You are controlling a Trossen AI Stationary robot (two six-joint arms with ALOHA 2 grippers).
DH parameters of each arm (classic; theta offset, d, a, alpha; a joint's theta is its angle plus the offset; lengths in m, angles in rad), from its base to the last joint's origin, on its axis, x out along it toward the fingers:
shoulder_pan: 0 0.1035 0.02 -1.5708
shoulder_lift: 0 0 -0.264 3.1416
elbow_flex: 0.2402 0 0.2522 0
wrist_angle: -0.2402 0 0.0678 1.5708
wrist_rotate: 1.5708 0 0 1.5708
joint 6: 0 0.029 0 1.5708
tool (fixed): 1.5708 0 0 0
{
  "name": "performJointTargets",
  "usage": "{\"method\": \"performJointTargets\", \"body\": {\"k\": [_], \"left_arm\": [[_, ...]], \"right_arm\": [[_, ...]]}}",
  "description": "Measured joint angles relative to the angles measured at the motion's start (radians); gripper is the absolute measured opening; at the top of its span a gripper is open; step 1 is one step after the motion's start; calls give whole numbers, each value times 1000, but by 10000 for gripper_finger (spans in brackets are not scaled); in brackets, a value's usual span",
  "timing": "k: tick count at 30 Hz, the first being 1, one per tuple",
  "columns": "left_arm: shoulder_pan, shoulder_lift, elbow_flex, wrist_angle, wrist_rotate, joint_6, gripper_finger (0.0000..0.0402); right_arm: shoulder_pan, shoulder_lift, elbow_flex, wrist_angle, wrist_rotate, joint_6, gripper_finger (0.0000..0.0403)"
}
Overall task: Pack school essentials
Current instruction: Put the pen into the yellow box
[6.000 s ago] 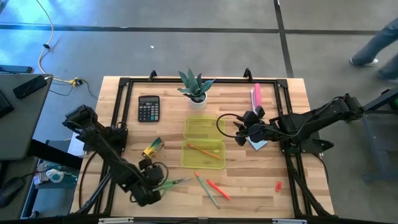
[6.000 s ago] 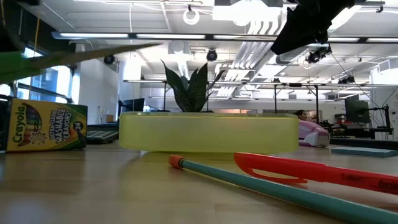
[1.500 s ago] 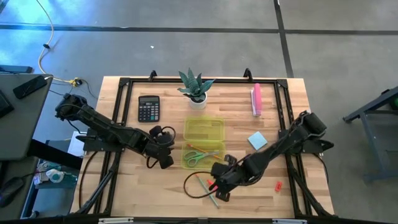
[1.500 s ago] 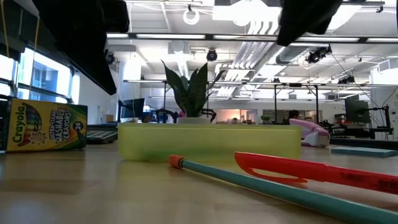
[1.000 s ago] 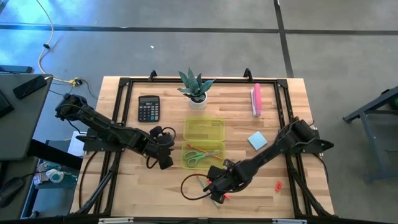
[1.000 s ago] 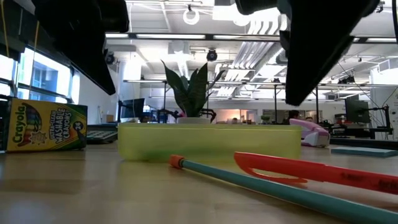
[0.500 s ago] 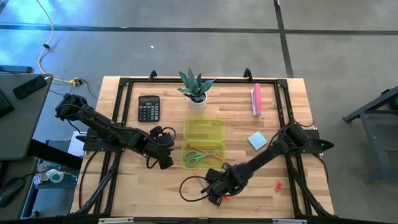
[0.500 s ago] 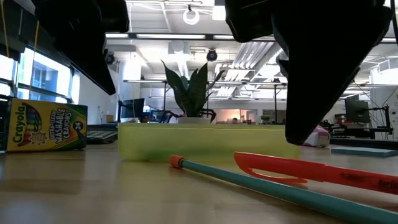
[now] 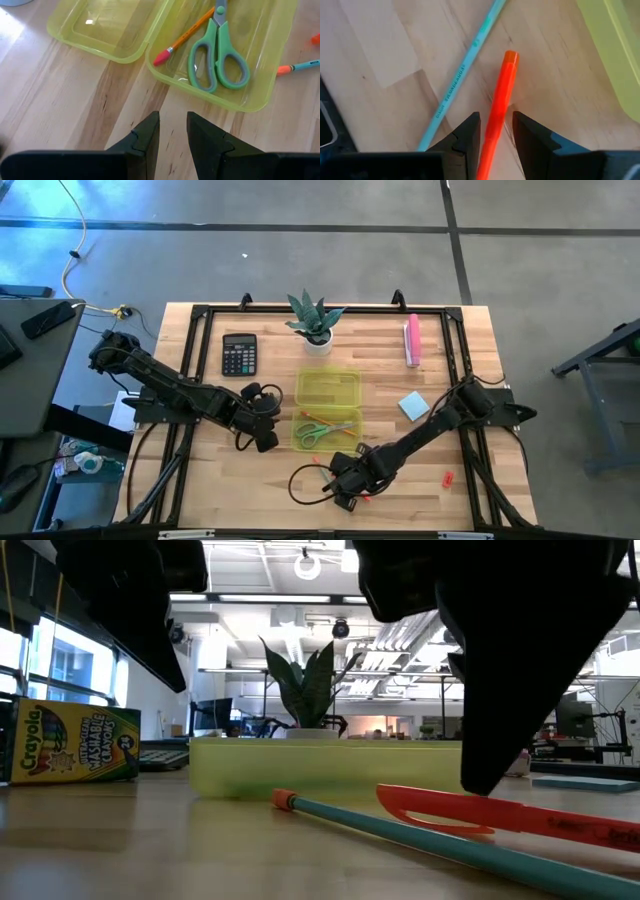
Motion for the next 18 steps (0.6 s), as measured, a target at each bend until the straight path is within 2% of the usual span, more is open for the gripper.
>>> {"method": "performJointTargets", "body": {"k": [18], "left_arm": [[0, 0, 0, 0, 0, 0, 89]], "right_arm": [[0, 48, 3, 12, -6, 0, 102]]}}
